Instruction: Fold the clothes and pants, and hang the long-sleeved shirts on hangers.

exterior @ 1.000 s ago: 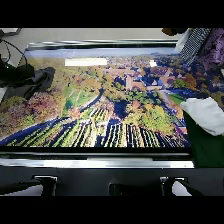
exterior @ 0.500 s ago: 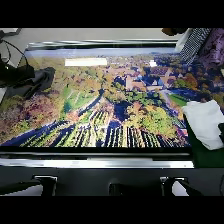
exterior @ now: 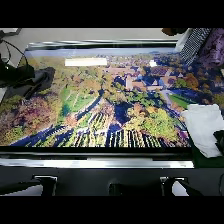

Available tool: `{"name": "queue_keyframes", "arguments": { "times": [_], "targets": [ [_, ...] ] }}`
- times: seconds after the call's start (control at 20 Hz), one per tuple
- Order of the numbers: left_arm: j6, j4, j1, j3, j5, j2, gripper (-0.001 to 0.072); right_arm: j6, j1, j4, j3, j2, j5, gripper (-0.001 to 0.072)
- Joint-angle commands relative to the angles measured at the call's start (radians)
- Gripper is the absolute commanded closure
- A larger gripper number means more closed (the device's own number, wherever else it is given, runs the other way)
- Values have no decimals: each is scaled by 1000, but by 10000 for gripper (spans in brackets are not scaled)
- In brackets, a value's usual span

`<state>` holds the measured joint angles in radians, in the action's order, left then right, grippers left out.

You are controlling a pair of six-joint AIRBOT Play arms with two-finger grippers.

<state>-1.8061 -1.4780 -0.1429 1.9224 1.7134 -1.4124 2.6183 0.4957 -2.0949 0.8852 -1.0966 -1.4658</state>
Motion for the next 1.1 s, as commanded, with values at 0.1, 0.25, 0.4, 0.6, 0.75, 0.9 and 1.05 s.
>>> {"name": "queue_keyframes", "arguments": {
  "times": [0.1, 0.25, 0.4, 0.6, 0.75, 0.9, 1.05],
  "targets": [
    [0, 0, -1, 0, -1, 0, 686, 4, 0, -41, -47, 1, -39, 603],
    [0, 0, -1, 0, 0, 0, 686, -6, 0, -81, -61, 2, -53, 339],
    [0, 0, -1, 0, 0, -1, 488, -131, 0, -110, 0, 12, 19, 340],
    [5, 1, -1, -2, -5, -1, 632, -459, -11, 313, 208, 54, 317, 565],
    [97, 10, 16, -61, -27, 6, 687, -831, -171, 792, 264, 55, 506, 653],
    [159, 53, 49, -220, -71, 63, 688, -937, -458, 824, 263, 17, 498, 654],
    [249, 109, 78, -440, -198, 194, 688, -989, -731, 764, 263, -35, 446, 674]
  ]
}}
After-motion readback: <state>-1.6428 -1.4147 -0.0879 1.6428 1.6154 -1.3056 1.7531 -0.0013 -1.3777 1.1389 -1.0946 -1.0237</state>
